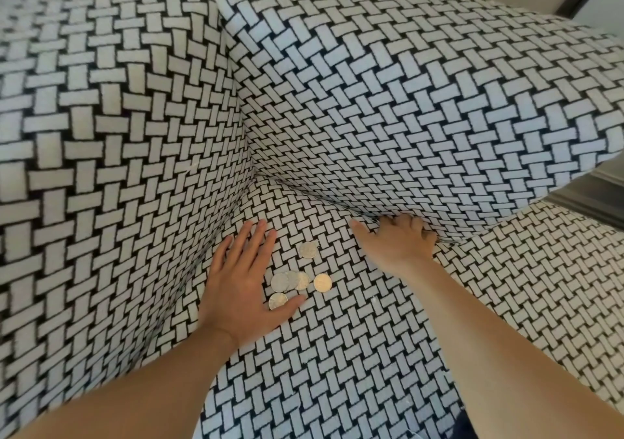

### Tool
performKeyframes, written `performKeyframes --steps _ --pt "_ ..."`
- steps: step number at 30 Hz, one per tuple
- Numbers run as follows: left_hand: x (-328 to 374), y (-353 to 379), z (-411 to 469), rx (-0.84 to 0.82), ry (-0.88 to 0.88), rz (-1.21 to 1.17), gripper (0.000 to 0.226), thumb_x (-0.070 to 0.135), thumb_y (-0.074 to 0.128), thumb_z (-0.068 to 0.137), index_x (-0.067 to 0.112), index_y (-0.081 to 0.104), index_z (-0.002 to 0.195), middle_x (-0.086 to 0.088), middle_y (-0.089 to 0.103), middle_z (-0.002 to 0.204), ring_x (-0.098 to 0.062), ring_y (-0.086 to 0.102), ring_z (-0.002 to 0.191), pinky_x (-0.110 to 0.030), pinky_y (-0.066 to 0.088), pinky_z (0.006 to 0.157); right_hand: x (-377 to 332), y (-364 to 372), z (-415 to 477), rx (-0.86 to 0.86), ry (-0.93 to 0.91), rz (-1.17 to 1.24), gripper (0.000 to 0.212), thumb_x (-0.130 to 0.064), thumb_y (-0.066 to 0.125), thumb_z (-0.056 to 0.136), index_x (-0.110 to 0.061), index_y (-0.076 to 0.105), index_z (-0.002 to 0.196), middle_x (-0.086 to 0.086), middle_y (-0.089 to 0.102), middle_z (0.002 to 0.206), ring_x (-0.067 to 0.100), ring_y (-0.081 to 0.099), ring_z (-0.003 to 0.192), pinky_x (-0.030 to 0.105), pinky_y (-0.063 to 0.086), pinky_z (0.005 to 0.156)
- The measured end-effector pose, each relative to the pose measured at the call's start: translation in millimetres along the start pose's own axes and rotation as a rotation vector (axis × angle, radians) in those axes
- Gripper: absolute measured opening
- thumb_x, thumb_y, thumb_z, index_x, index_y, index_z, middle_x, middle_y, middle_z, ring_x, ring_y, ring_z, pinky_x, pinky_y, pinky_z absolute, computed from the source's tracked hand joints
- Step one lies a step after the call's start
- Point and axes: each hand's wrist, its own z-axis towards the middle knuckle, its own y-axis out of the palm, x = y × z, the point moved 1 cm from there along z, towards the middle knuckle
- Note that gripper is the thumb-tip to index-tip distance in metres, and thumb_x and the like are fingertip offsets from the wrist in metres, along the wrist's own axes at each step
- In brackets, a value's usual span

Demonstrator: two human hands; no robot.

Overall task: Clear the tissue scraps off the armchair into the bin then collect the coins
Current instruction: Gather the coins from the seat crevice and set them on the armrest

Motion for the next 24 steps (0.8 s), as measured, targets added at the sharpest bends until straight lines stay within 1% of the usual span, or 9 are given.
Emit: performKeyframes --steps 4,9,12,14,16,18,20,22,24 --pt "-0.2 0.6 -0.2 0.005 0.001 -0.003 0.099 0.082 0.015 0.078 0.013 0.022 0.148 -0.003 0.013 0.157 -0.019 0.008 0.145 -0.047 0.014 0.113 -8.4 4.9 -0.3 0.012 0.047 0.030 0.083 -0.069 0.011 0.089 -0.011 0.025 0.147 0.018 0.017 0.154 0.034 0.011 0.142 0.053 0.007 0.114" --pt "-0.7 0.5 -0.4 0.019 -0.002 -0.020 0.097 0.081 0.013 0.079 0.013 0.022 0.148 -0.003 0.014 0.157 -0.019 0.010 0.145 -0.047 0.015 0.113 -6.0 11.5 -3.0 0.055 0.007 0.088 0.085 -0.070 0.012 0.089 -0.010 0.019 0.149 0.016 0.020 0.154 0.033 0.014 0.143 0.050 0.005 0.117" --pt "-0.9 0.3 -0.5 0.025 0.002 -0.024 0.096 0.080 0.013 0.079 0.013 0.023 0.148 -0.003 0.015 0.156 -0.019 0.010 0.145 -0.047 0.015 0.113 0.4 9.2 -2.2 0.042 -0.010 0.172 0.086 -0.073 0.020 0.087 -0.014 0.020 0.149 0.012 0.022 0.155 0.032 0.015 0.143 0.046 0.004 0.117" --pt "0.1 1.2 -0.2 0.025 0.002 -0.028 0.096 0.080 0.013 0.079 0.014 0.022 0.148 -0.002 0.014 0.157 -0.018 0.009 0.145 -0.046 0.014 0.114 8.3 9.6 1.2 0.044 -0.022 0.292 0.080 -0.073 0.030 0.085 -0.021 0.028 0.145 0.009 0.031 0.150 0.031 0.020 0.141 0.045 0.010 0.116" --pt "1.2 2.2 0.4 0.023 0.000 -0.030 0.096 0.080 0.013 0.079 0.015 0.023 0.148 -0.002 0.015 0.156 -0.018 0.009 0.145 -0.046 0.013 0.114 16.1 14.0 5.2 0.044 -0.023 0.430 0.070 -0.075 0.035 0.080 -0.030 0.038 0.133 0.007 0.052 0.132 0.031 0.039 0.130 0.046 0.025 0.113" --pt "1.0 1.7 0.1 0.023 0.000 -0.032 0.096 0.080 0.013 0.079 0.015 0.023 0.148 -0.002 0.015 0.156 -0.018 0.009 0.145 -0.046 0.013 0.114 20.1 19.3 6.9 0.113 -0.039 0.509 0.060 -0.076 0.037 0.076 -0.034 0.046 0.118 0.001 0.065 0.104 0.028 0.058 0.108 0.047 0.041 0.101" --pt "0.3 1.1 0.2 0.025 0.001 -0.032 0.096 0.080 0.013 0.079 0.015 0.023 0.148 -0.002 0.014 0.157 -0.019 0.009 0.145 -0.046 0.013 0.114 20.6 22.1 3.2 0.209 -0.081 0.527 0.042 -0.065 0.044 0.084 -0.031 0.050 0.108 -0.005 0.066 0.090 0.022 0.063 0.091 0.045 0.046 0.094" --pt "0.2 0.4 -0.5 0.024 0.000 -0.040 0.096 0.080 0.013 0.079 0.015 0.023 0.148 -0.002 0.015 0.156 -0.019 0.009 0.145 -0.047 0.014 0.113 20.6 21.6 -5.0 0.294 -0.123 0.551 0.029 -0.050 0.049 0.091 -0.025 0.055 0.103 -0.005 0.066 0.082 0.019 0.062 0.075 0.040 0.051 0.082" --pt "-0.1 0.5 -0.6 0.022 -0.003 -0.040 0.096 0.081 0.013 0.079 0.015 0.022 0.148 -0.002 0.014 0.157 -0.019 0.008 0.145 -0.047 0.014 0.113 21.0 21.2 -10.7 0.367 -0.165 0.603 0.020 -0.037 0.053 0.093 -0.019 0.059 0.099 -0.002 0.068 0.084 0.021 0.064 0.070 0.037 0.054 0.069"
